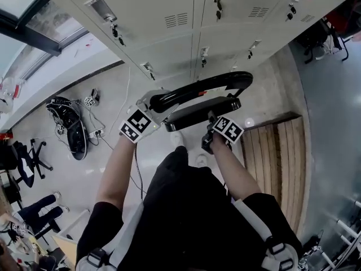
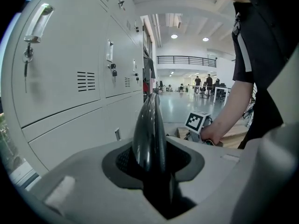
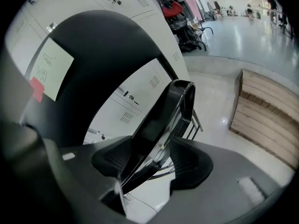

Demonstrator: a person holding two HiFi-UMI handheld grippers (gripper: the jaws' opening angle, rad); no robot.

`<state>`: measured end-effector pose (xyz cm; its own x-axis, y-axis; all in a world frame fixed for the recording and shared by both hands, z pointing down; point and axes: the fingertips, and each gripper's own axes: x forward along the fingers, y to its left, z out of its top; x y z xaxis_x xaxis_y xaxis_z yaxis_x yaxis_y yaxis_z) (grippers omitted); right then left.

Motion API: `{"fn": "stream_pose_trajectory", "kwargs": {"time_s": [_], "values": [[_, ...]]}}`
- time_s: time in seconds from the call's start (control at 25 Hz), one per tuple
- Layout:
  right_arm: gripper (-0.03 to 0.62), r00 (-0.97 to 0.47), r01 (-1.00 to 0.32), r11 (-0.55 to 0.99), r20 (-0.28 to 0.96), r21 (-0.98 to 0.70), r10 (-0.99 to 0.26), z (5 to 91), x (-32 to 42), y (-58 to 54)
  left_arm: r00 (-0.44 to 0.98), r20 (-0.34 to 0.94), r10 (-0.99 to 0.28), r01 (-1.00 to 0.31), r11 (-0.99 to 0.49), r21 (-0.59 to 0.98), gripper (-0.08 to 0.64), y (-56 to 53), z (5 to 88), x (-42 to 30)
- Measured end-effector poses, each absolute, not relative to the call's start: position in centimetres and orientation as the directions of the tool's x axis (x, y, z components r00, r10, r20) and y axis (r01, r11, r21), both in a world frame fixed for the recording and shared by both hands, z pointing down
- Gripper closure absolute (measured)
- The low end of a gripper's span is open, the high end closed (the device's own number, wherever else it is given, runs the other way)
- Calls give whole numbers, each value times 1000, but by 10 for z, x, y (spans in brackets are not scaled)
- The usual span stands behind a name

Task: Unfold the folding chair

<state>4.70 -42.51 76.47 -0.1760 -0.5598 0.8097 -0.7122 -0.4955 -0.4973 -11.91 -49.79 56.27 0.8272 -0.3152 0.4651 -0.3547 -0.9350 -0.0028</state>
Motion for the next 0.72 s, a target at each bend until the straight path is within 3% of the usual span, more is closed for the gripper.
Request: {"fn": "stream_pose_trajectory", "kwargs": {"time_s": [0.16,0.36,0.72], "values": [[337,-212,-677,-497,790,-543,-575,766,43,-423,814,471,-340,-372,-928,-26,425,-490,563,-118],[264,-235,-608,-560,801,-563,-550,771,32,-423,814,476,-333,-368,-929,-21,425,-471,563,-114],[325,-248,-607,-568,811,-556,-530,793,33,-418,820,475,-319,-358,-934,-8,426,-455,564,-108]]}}
